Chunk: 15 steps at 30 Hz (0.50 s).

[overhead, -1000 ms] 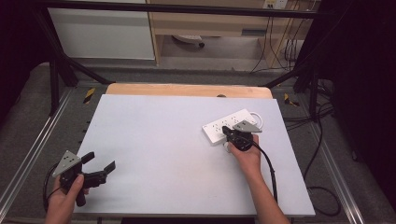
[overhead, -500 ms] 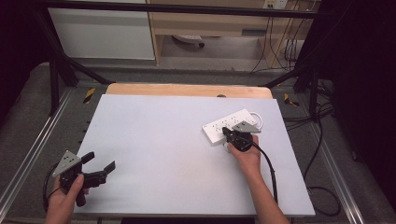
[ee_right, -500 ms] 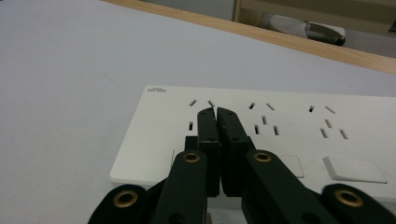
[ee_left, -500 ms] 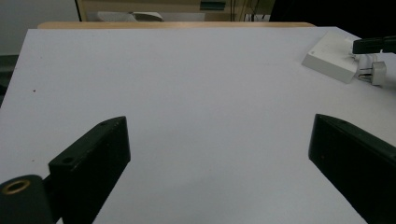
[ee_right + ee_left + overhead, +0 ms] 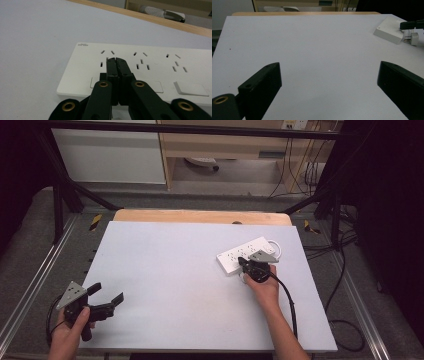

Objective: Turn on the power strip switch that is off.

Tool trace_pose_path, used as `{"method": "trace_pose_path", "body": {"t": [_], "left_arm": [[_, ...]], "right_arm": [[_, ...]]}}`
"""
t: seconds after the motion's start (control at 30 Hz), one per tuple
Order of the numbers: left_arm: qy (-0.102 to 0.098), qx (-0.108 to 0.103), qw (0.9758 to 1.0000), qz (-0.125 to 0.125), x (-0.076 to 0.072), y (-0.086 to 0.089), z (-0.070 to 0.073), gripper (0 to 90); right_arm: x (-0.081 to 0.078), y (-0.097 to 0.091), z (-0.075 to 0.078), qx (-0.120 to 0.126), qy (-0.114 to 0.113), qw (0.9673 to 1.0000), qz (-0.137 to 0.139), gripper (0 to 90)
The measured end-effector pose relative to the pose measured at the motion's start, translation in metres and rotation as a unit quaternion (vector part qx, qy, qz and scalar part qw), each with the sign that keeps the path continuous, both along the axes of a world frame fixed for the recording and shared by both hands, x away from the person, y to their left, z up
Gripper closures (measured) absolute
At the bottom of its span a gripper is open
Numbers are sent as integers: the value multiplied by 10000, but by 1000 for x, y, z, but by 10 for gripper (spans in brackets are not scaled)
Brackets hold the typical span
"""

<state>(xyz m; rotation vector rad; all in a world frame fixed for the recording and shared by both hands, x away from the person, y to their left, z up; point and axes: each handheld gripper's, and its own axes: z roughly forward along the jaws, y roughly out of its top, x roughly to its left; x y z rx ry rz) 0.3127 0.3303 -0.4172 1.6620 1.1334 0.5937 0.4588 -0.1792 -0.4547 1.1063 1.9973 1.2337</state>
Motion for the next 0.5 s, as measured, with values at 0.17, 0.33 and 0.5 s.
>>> {"method": "trace_pose_path", "body": {"t": [0.17,0.33,0.5], "left_arm": [[14,12,10000,-11,0,0,0,55],[13,9,10000,-12,0,0,0,55],[14,9,10000,-11,0,0,0,55]], "right_arm": [[0,0,-1,-26,-2,10000,1,900],[0,1,-2,-38,24,10000,6,900],[0,1,-2,-48,13,10000,17,900]]}}
